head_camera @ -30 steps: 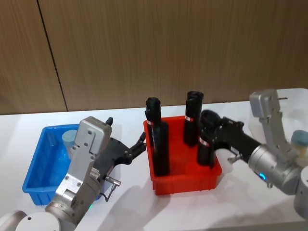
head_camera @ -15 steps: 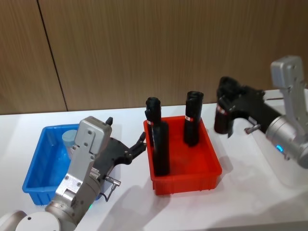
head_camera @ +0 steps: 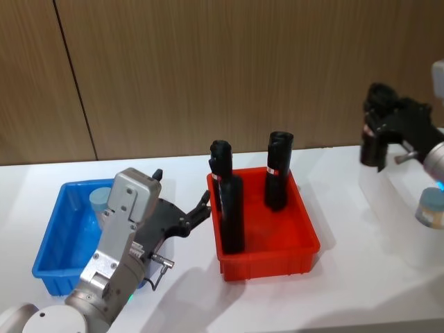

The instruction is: Pick the cotton swabs from the blue box and place them into the white box.

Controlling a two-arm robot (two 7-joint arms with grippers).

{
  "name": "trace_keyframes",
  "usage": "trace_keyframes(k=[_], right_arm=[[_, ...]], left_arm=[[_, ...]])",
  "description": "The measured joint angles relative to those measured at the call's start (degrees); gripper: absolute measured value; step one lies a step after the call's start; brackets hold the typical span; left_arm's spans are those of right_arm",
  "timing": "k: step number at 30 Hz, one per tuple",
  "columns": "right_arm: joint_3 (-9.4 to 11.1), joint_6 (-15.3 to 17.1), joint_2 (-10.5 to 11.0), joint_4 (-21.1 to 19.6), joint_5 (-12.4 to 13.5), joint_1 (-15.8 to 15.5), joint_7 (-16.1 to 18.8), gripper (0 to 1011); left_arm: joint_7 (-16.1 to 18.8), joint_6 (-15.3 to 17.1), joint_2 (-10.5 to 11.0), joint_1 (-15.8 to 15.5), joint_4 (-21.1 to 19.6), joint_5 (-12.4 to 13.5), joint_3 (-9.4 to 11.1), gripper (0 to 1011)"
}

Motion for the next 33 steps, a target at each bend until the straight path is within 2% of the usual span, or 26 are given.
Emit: trace_keyframes(k=[7, 13, 15, 26, 29, 33], right_arm=[[1.81, -0.68, 0.96, 4.62, -0.21, 2.78, -1.71, 359], [3.04, -1.56, 1.47, 10.02, 0.04, 5.58, -2.68, 360], [3.43, -2.27, 1.54, 12.96, 0.38, 6.95, -3.0, 359], [3.85, -5.5, 1.15, 24.08, 2.09, 11.45, -3.31, 360], [3.76, -7.21, 0.8, 28.74, 2.65, 13.37, -3.17, 363], [3.57, -8.92, 0.42, 33.43, 3.04, 15.35, -2.95, 456]], left_arm=[[0.0, 0.0, 0.0, 0.0, 0.0, 0.0, 0.0, 1004], [0.0, 0.0, 0.0, 0.0, 0.0, 0.0, 0.0, 1004], [0.0, 0.0, 0.0, 0.0, 0.0, 0.0, 0.0, 1004], [0.0, 0.0, 0.0, 0.0, 0.0, 0.0, 0.0, 1004], [0.0, 0.0, 0.0, 0.0, 0.0, 0.0, 0.0, 1004], [0.0, 0.0, 0.0, 0.0, 0.0, 0.0, 0.0, 1004]])
